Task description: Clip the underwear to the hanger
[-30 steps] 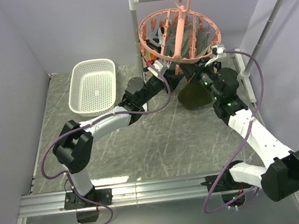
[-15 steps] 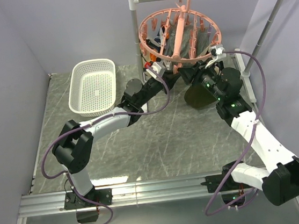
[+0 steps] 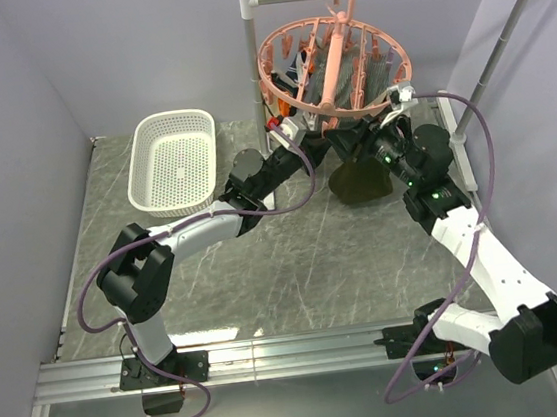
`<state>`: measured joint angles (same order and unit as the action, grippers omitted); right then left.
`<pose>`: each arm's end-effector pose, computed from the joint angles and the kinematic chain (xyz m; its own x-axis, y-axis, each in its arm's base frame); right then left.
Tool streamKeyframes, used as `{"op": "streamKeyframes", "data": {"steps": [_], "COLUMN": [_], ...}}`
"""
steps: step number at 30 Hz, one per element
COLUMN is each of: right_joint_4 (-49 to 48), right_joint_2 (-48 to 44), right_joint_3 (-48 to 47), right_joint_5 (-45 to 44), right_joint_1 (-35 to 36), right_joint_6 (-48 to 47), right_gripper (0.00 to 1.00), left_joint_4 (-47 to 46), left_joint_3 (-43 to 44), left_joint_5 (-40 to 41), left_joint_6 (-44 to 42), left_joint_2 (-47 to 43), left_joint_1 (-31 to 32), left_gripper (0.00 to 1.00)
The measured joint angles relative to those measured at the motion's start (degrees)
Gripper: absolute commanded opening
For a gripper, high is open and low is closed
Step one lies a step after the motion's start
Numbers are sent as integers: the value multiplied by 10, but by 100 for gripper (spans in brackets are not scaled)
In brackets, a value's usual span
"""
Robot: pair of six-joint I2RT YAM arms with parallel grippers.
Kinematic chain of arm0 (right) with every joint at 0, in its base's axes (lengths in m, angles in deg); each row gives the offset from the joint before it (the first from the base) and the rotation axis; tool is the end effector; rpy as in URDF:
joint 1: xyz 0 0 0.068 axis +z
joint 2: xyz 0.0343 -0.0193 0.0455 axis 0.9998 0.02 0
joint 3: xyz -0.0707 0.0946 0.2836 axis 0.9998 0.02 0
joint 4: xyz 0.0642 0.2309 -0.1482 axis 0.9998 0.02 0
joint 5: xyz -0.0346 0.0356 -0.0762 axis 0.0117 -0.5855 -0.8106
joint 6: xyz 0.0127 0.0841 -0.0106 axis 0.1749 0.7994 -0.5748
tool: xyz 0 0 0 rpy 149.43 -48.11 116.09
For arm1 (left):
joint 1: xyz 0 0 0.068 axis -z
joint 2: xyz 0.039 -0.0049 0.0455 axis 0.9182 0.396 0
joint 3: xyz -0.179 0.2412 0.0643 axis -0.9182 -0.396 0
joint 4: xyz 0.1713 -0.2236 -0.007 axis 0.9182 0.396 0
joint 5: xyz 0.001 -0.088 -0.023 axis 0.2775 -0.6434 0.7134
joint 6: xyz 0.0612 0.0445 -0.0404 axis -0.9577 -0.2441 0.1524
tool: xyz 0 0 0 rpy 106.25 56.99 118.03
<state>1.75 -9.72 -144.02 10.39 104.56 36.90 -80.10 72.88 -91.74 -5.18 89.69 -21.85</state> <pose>0.2736 0.1056 0.4279 -0.0842 0.3108 -0.9467 -0.6082 0.7366 0.2959 0.3283 -0.3528 0.3680 0.1286 -0.2863 -0.9495 0.8697 0.4926 -0.0307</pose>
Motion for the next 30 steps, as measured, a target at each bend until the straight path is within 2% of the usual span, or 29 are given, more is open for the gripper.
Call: {"op": "streamKeyframes", "data": {"steps": [7,11,30], "right_joint_4": [-38,-55,-66], "right_joint_2": [21,21,22], "right_joint_3": [0,2,16], "right_joint_5": [-15,-21,-50], "right_joint_1": [3,6,22], "right_joint_6": [28,40,37], "right_gripper": [52,50,55], "left_joint_4": [1,-1,19], "left_joint_3": [0,0,10], "left_joint_5": [0,2,7], "left_joint_6": [0,0,-5], "left_joint_2": [0,0,0], "left_joint_1": [0,0,7], "left_gripper": [0,0,0]}}
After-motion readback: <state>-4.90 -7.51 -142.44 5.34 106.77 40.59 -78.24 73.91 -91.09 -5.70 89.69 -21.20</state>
